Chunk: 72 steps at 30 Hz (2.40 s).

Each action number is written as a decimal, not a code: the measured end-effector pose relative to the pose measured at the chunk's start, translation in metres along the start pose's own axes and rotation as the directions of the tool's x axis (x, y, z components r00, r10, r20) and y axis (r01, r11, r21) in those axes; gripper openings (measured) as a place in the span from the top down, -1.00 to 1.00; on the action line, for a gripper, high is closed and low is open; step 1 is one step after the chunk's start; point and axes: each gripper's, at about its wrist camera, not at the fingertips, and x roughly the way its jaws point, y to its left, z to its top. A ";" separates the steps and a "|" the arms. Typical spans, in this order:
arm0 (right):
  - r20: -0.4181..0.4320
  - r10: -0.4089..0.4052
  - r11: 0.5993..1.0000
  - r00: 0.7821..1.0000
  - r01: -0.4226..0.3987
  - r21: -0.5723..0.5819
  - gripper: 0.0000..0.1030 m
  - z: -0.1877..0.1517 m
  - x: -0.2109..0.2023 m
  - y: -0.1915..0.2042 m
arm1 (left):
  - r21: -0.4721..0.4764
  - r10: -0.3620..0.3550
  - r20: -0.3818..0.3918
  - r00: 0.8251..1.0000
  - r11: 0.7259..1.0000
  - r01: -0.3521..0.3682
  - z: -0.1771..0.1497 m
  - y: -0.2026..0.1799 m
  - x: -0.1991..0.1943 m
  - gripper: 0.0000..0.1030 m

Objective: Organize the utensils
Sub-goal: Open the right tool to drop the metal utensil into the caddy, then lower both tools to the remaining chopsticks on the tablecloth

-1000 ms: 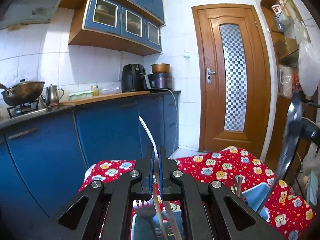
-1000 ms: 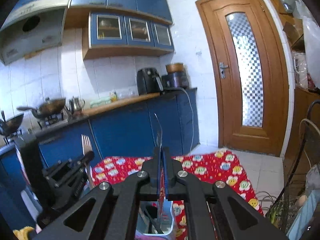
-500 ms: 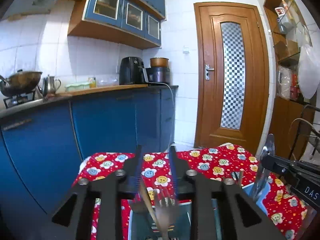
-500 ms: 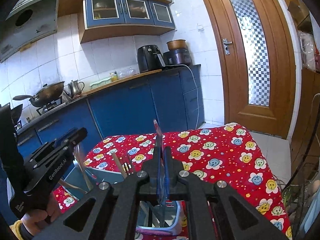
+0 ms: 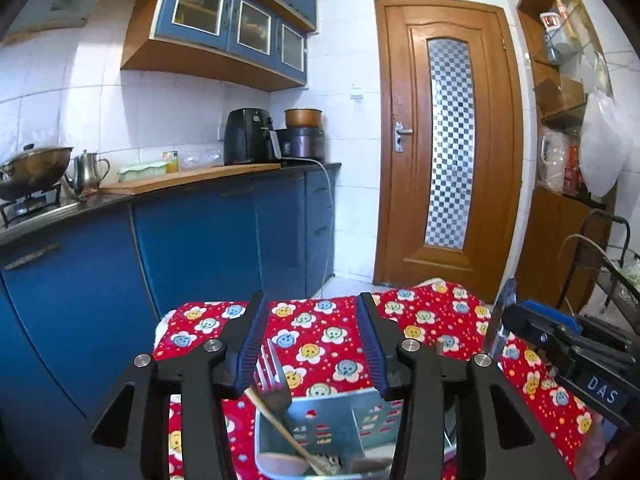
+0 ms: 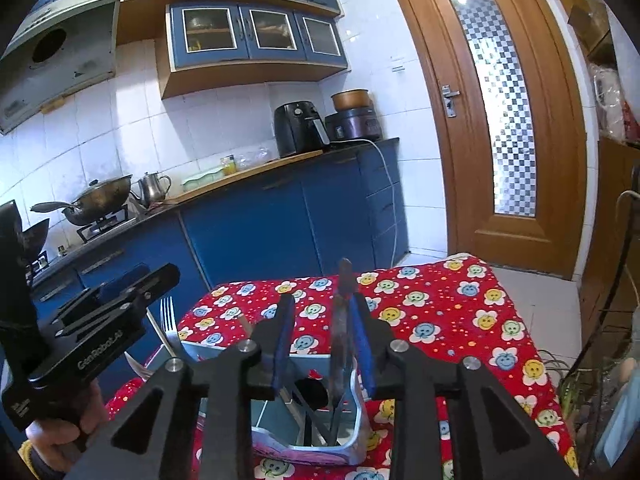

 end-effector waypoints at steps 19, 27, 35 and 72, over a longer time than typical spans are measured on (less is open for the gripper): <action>-0.071 0.004 1.000 0.997 -0.003 0.010 0.33 -0.010 -0.042 0.017 | -0.009 -0.076 -0.056 0.996 0.997 0.076 -0.005 -0.006 -0.056 0.10; -0.105 -0.007 1.000 0.994 0.007 0.001 0.22 -0.027 -0.060 0.019 | -0.017 -0.089 -0.098 0.991 0.996 0.088 -0.019 -0.009 -0.075 0.10; -0.140 -0.026 0.999 0.990 0.028 0.017 0.09 -0.047 -0.076 0.011 | -0.062 -0.118 -0.181 0.976 0.992 0.108 -0.040 -0.010 -0.085 0.10; -0.296 -0.045 0.990 0.954 0.081 0.113 0.04 -0.126 -0.102 -0.052 | 0.038 -0.148 -0.590 0.793 0.977 0.211 -0.143 -0.080 -0.054 0.10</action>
